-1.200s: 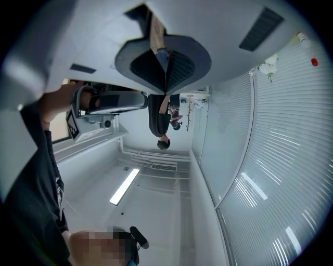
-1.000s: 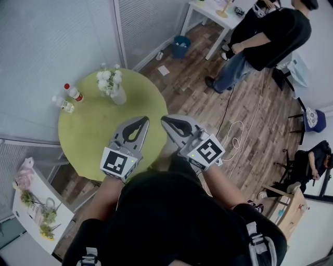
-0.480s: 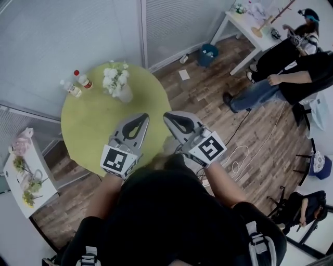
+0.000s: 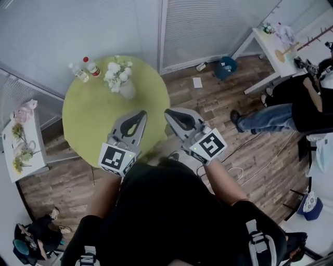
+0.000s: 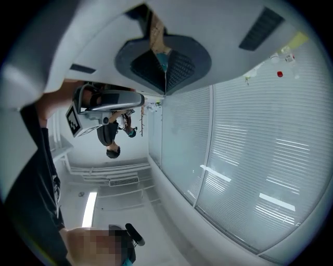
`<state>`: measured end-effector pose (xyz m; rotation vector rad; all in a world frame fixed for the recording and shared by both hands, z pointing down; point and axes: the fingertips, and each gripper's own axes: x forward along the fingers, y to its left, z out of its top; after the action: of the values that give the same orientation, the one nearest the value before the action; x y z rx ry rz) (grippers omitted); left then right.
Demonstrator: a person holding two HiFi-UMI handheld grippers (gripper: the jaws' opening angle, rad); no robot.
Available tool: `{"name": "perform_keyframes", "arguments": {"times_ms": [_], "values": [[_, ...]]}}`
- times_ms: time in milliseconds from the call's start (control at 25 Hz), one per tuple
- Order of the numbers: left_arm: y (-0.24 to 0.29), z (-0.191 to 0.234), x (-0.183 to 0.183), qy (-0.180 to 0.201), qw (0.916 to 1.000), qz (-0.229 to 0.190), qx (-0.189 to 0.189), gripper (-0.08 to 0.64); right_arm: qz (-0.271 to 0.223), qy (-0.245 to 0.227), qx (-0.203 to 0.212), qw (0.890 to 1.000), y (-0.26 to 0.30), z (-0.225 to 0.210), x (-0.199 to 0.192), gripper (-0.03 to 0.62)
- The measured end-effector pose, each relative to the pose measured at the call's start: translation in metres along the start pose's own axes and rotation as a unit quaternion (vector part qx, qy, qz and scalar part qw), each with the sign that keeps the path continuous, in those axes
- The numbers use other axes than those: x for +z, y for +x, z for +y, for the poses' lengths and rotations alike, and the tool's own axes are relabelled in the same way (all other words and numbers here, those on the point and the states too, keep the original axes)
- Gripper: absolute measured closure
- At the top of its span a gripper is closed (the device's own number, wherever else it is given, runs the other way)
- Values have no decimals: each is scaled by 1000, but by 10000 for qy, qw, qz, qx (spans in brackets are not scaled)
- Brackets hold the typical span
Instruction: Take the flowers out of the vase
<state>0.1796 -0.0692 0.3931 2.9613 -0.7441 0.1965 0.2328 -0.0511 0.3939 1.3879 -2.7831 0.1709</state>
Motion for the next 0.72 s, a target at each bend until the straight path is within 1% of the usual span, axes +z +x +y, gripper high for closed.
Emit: {"name": "perform_keyframes", "arguments": {"times_ms": [120, 240, 480, 600, 720], "values": [[6, -4, 3, -8, 9995, -21, 311, 546, 101, -42, 289, 9995, -6, -10, -3, 572], [7, -8, 4, 3, 9980, -22, 631, 546, 50, -40, 569, 9984, -8, -13, -2, 572], [-2, -1, 1, 13, 9938, 62, 1114, 546, 2, 30, 966, 9953, 1, -16, -6, 572], [-12, 10, 2, 31, 9915, 77, 1298, 546, 13, 38, 1110, 9938, 14, -13, -4, 572], [-22, 23, 3, 75, 9906, 16, 1363, 546, 76, -28, 1158, 9932, 28, -7, -4, 572]]}}
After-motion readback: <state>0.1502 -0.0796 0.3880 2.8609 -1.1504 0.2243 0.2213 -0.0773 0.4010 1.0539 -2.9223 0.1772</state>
